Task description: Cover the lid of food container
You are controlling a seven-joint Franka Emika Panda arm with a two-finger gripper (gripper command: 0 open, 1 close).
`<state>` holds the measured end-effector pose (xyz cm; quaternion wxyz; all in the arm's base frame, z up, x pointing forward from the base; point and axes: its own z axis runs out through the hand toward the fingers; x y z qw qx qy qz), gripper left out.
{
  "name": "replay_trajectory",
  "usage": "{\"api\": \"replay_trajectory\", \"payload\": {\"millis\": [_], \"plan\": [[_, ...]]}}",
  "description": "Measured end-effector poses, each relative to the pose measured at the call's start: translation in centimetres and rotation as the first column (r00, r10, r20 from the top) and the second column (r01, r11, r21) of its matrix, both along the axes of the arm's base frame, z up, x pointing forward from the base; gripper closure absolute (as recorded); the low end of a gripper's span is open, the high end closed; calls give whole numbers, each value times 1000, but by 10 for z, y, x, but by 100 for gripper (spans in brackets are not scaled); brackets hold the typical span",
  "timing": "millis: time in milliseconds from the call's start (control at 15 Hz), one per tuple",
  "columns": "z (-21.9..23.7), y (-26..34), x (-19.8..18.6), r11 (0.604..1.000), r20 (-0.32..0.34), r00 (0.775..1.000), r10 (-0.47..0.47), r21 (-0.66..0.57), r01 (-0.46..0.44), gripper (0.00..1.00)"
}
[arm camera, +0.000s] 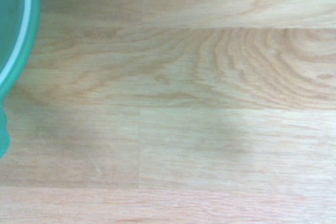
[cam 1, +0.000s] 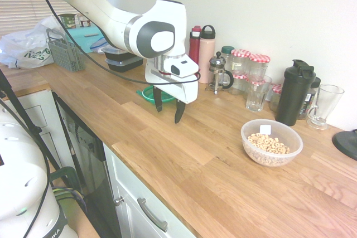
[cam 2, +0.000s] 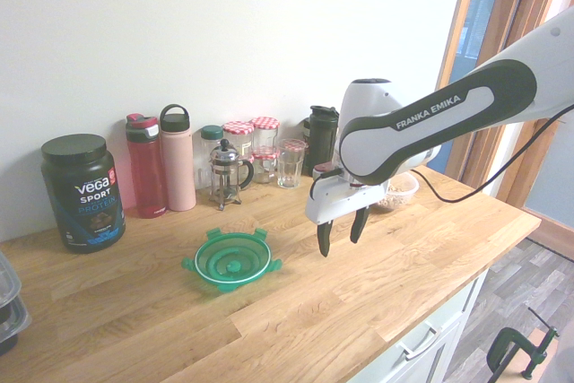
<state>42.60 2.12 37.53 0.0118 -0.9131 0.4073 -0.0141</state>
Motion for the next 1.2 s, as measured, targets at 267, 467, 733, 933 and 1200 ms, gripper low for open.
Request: {"api": "replay_trajectory", "payload": {"millis": [267,467,733,933,1200], "plan": [[17,0,16,992,49,997,54,109,-59,0],[29,-8,54,950,105,987,124,273,-149,0],[-4,-9,89,837,122,975,188,499,-224,0],[-31,-19,105,788,115,976,186,576,-218,0],[-48,-16,115,757,108,985,137,630,-174,0]]}}
